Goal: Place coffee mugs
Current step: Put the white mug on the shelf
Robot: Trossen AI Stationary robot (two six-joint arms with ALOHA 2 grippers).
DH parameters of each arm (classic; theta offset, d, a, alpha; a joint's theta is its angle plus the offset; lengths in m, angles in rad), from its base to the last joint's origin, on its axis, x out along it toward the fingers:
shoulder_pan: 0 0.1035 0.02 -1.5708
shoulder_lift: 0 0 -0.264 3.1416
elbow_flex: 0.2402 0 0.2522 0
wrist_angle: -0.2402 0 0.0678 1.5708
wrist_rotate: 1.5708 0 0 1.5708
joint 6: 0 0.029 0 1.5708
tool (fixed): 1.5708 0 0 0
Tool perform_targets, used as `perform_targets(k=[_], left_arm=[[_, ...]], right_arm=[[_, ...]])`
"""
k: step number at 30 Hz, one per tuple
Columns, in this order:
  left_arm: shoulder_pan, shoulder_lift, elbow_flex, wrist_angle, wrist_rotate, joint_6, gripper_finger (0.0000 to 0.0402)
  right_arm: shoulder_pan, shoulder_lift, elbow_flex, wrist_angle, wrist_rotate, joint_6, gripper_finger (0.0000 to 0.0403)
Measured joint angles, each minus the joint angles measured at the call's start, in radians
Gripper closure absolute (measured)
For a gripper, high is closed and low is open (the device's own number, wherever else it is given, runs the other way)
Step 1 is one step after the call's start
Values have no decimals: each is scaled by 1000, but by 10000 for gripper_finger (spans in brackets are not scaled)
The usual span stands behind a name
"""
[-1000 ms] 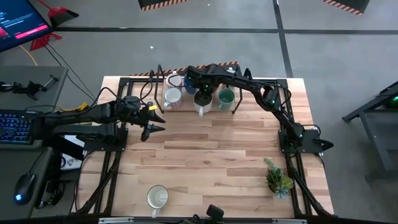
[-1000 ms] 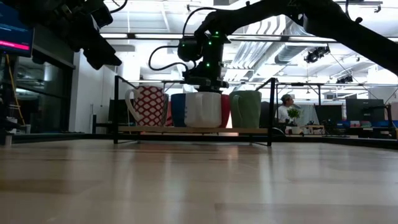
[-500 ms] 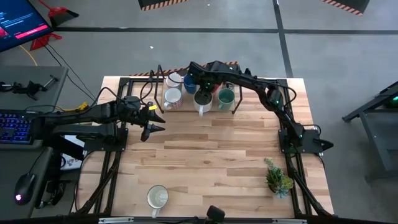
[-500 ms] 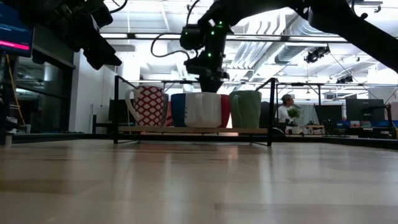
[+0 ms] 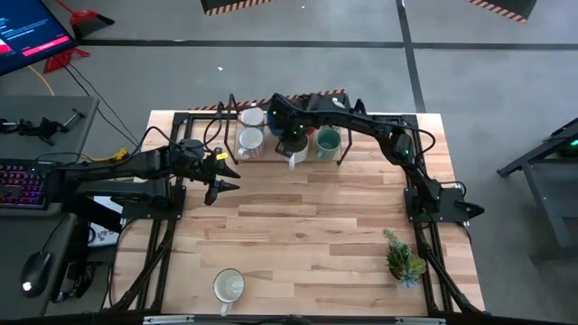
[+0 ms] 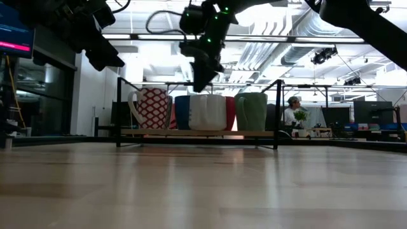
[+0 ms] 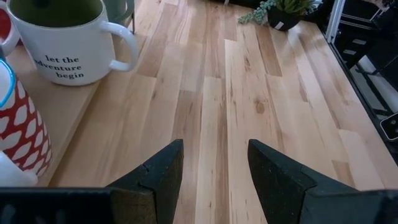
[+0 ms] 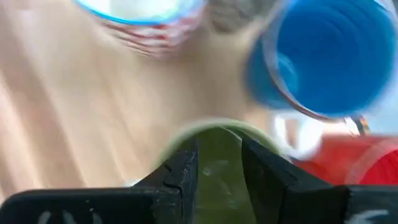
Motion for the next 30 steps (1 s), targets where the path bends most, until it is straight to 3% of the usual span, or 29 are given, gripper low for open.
perform_targets(k=[15,30], left_arm=[[0,0,0,0,0,16,232],[0,0,0,0,0,26,232]], right_arm=[[42,5,-2,85,-42,-50,302],[44,6,-47,166,-121,-68,368]])
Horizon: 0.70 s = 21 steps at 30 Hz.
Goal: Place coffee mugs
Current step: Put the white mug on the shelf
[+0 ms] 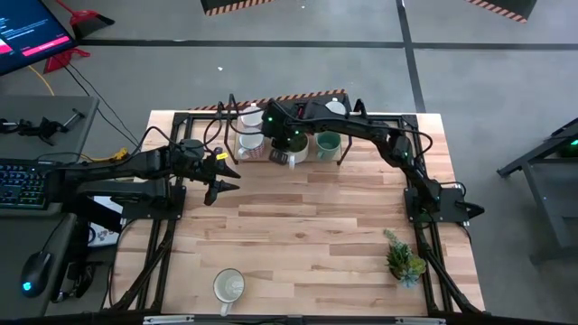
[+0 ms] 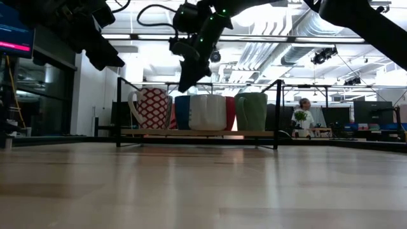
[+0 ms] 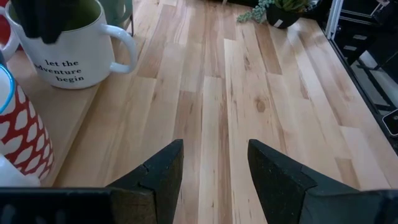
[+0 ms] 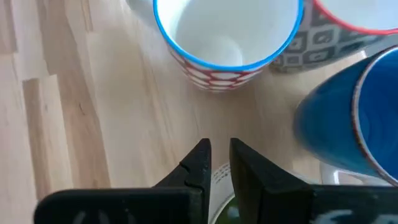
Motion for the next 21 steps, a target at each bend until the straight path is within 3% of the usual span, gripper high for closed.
perform_targets(k=[9,21], left_arm=[[0,0,0,-1,0,0,232],[0,0,0,-1,0,0,232]], right_arm=[[5,10,-15,63,-9,-25,368],[-2,23,-15,9,6,-20,368]])
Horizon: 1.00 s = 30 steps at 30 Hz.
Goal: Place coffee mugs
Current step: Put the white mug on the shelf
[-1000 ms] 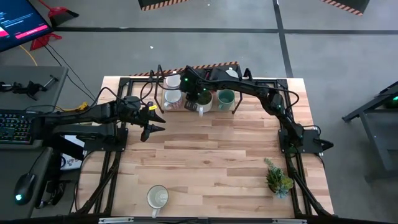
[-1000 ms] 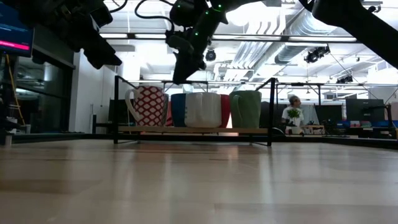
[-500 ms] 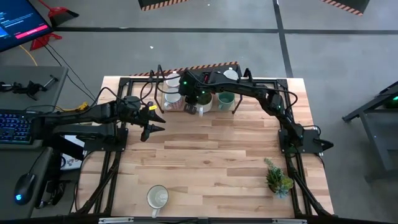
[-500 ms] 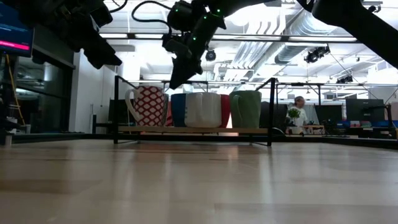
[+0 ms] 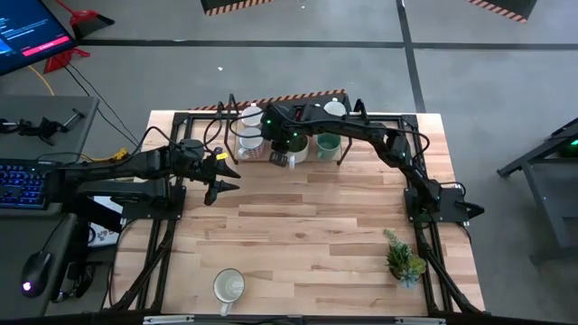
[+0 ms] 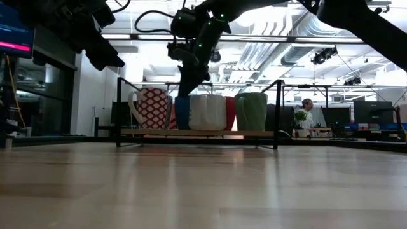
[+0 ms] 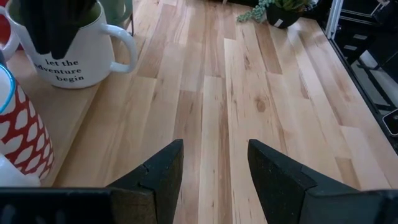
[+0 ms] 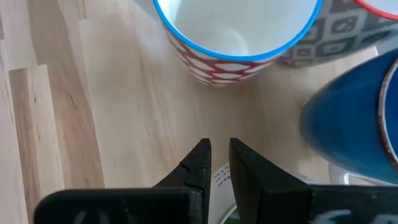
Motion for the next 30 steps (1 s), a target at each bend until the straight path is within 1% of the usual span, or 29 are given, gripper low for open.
perform_targets(k=[12,30], left_arm=[[0,0,0,0,0,-3,232],[0,0,0,0,0,-2,232]], right_arm=[[-27,0,0,-40,24,5,368],[-42,0,2,-74,23,-5,368]])
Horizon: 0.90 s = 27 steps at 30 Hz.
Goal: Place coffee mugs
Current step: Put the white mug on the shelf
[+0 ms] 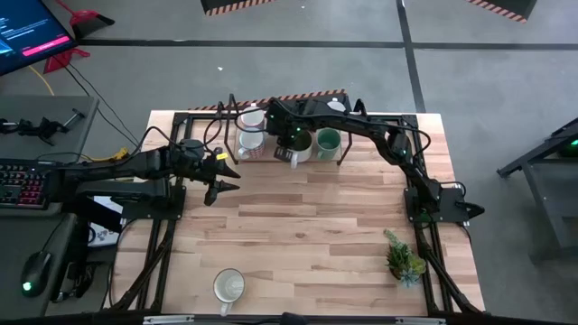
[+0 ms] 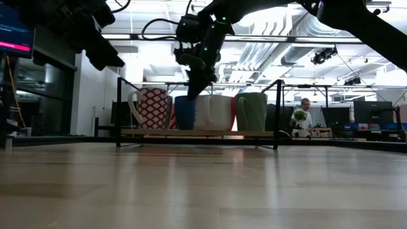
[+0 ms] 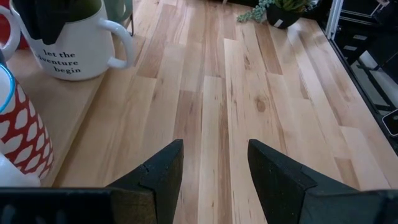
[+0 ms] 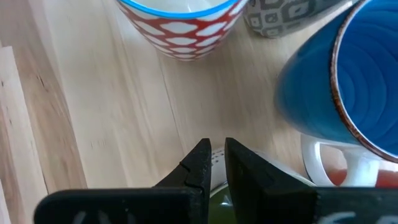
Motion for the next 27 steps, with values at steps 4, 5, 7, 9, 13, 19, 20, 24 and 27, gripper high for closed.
perform_targets(k=[4,5,7,9,13,19,20,24,27], left_arm=[[0,0,0,0,0,0,232],[0,0,0,0,0,0,232],[0,0,0,0,0,0,232],[0,0,0,0,0,-1,232],[0,0,0,0,0,-8,232],[0,0,0,0,0,-9,232],[0,0,0,0,0,-9,232],[0,0,0,0,0,-12,232],[0,0,0,0,0,-17,232]], right_arm=[[-3,-1,0,-12,0,0,368],[-3,-1,0,-12,0,0,368],[-4,-1,0,-17,0,0,368],[-4,-2,0,-26,6,0,368],[-5,-2,0,-36,26,0,368],[-6,-2,0,-46,27,0,368],[-6,-2,0,-46,27,0,368],[-7,-2,0,-49,27,0,368],[-9,-2,0,-49,26,0,368]])
